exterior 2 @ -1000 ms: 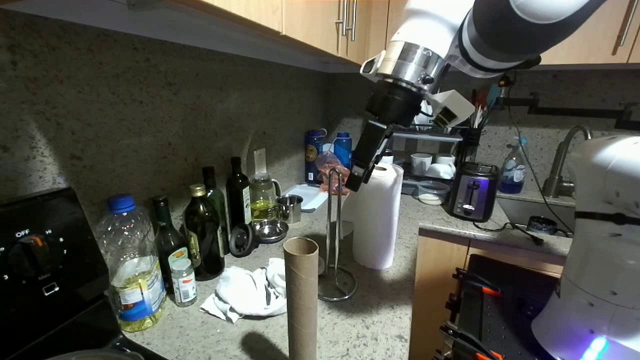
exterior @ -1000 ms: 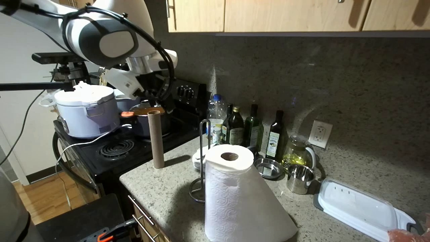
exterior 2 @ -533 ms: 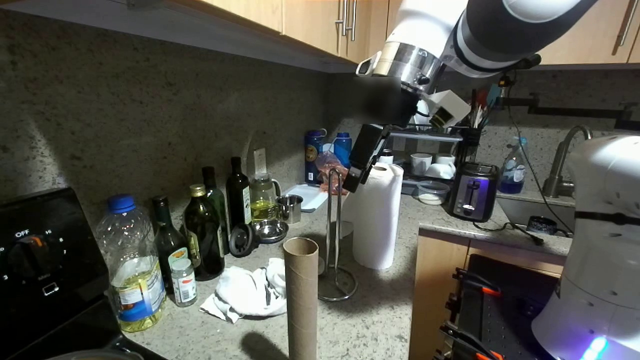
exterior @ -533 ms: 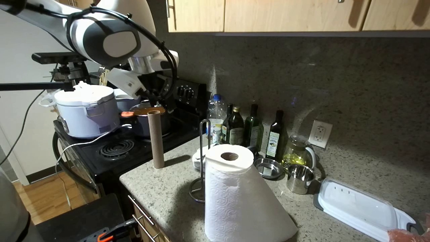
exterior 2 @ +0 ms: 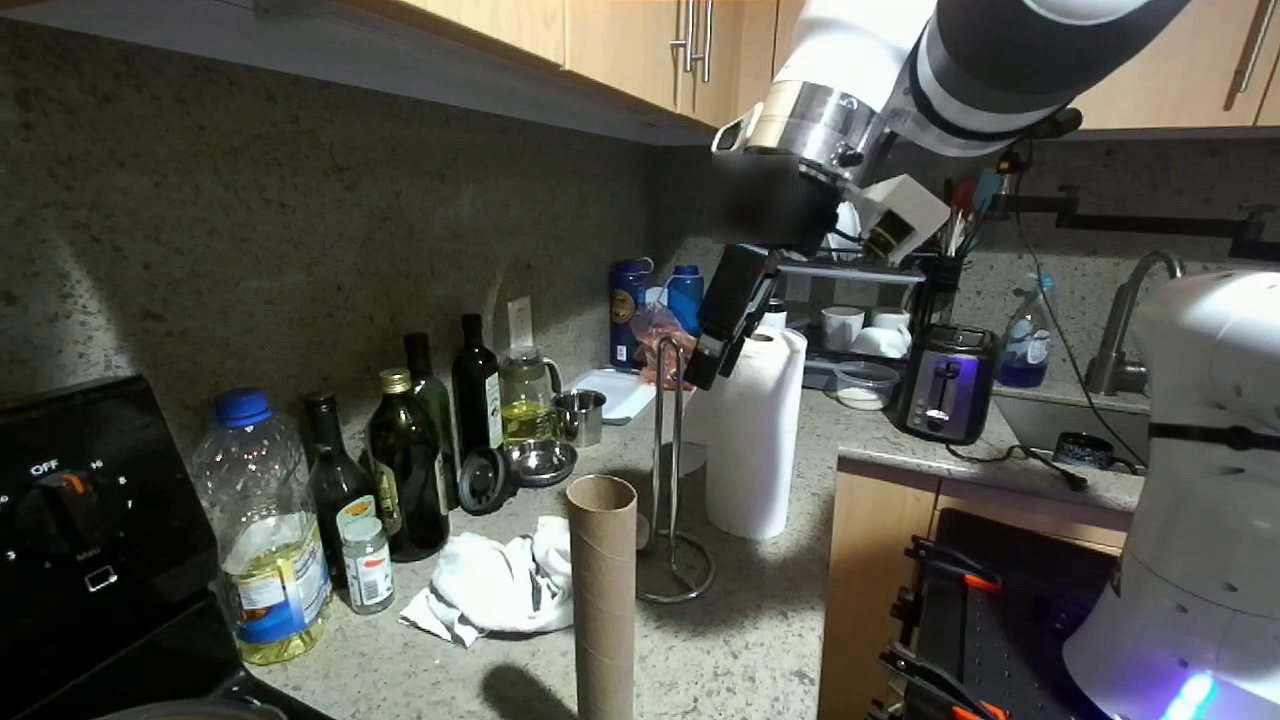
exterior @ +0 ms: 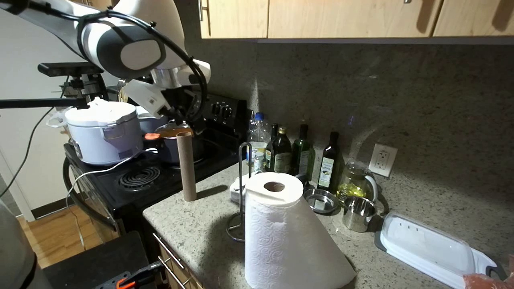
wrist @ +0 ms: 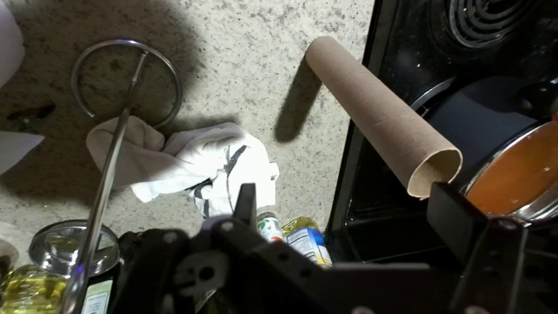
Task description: Replace the paper towel roll with the core on the stand
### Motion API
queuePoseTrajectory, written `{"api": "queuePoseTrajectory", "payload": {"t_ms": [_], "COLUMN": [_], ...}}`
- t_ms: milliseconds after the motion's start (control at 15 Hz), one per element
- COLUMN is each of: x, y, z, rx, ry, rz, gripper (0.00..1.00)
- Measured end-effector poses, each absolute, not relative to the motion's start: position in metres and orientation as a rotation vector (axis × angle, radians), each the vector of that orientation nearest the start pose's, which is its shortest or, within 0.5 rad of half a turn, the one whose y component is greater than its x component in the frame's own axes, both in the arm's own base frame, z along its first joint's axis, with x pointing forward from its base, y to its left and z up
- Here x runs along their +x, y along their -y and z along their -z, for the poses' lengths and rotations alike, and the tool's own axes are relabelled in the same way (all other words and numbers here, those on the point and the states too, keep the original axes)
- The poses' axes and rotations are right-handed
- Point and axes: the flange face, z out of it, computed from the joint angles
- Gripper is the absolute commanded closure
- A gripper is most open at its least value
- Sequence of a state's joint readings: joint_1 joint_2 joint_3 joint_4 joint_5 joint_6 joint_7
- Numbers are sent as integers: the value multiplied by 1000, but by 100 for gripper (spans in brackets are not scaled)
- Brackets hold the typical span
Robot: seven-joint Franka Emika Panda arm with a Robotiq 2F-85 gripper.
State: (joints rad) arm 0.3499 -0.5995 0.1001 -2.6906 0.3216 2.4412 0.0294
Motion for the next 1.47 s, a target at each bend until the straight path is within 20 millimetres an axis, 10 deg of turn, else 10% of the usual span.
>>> {"api": "queuePoseTrajectory", "payload": {"t_ms": [1200,1333,1467], "x": [384,391,397], "y": [-244,-251,-255], "z": [-416,-409,-404], "rx": [-2767,-2772,-2783], "ry": [368,374,381], "rz": [240,220,208], "gripper": [0,23,26]}}
